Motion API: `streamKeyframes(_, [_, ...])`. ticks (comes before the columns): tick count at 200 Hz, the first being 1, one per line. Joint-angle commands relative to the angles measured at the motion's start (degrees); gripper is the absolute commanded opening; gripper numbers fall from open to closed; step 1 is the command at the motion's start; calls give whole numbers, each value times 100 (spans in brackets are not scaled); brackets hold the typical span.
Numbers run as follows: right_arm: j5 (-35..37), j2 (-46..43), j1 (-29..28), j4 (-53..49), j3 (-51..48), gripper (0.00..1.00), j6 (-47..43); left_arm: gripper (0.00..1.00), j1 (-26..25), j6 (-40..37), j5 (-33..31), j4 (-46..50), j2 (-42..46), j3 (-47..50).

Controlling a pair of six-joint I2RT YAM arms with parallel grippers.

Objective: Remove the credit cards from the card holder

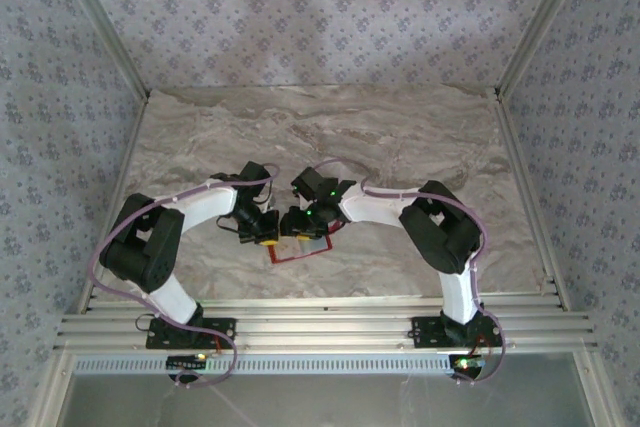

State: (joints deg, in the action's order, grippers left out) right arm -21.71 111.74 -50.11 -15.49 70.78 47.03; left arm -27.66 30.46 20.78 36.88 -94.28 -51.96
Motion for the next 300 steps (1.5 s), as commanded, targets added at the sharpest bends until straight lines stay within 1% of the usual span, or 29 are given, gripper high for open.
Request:
streamKeyframes(1, [509,63,5,-646,100,43,-178,5,-3,-75,-196,122,-87,-7])
streamKeyframes(20, [803,27,-36,-995,236,42,-294,5,-2,-78,-222,160,-41,-24])
streamKeyframes(46, [884,-30,-62,-1139,303,42,-336,5,2,-93,-267,163,-38,-36])
streamKeyframes(83, [740,-373,-43,-829,67,43,-242,5,2,-114,-310,161,-86,-47])
streamKeyframes(119, [782,-507,43,-902,-197,47,-164,5,-3,-222,-348,162,-170,-171])
streamKeyframes(121, [785,-512,40,-908,-342,47,-155,5,2,-228,-347,166,-170,-180])
streamKeyframes(171, [705,-751,-51,-782,-888,47,111,5,0,-347,-408,167,-170,-448])
streamKeyframes(214, [721,-1064,21,-712,-839,47,144,6,-36,-353,-333,550,-53,-654])
streamKeyframes(232, [653,-1026,91,-625,-730,46,111,6,-105,-291,-220,547,38,-666])
streamKeyframes(254, [318,-852,152,-376,-620,46,107,6,-187,-252,68,531,-48,-683])
streamKeyframes(275, [65,-638,184,-178,-520,45,107,5,-259,-233,148,430,-155,-627])
streamKeyframes(300, [-8,-459,185,-111,-434,43,106,6,-263,-241,173,376,-319,-535])
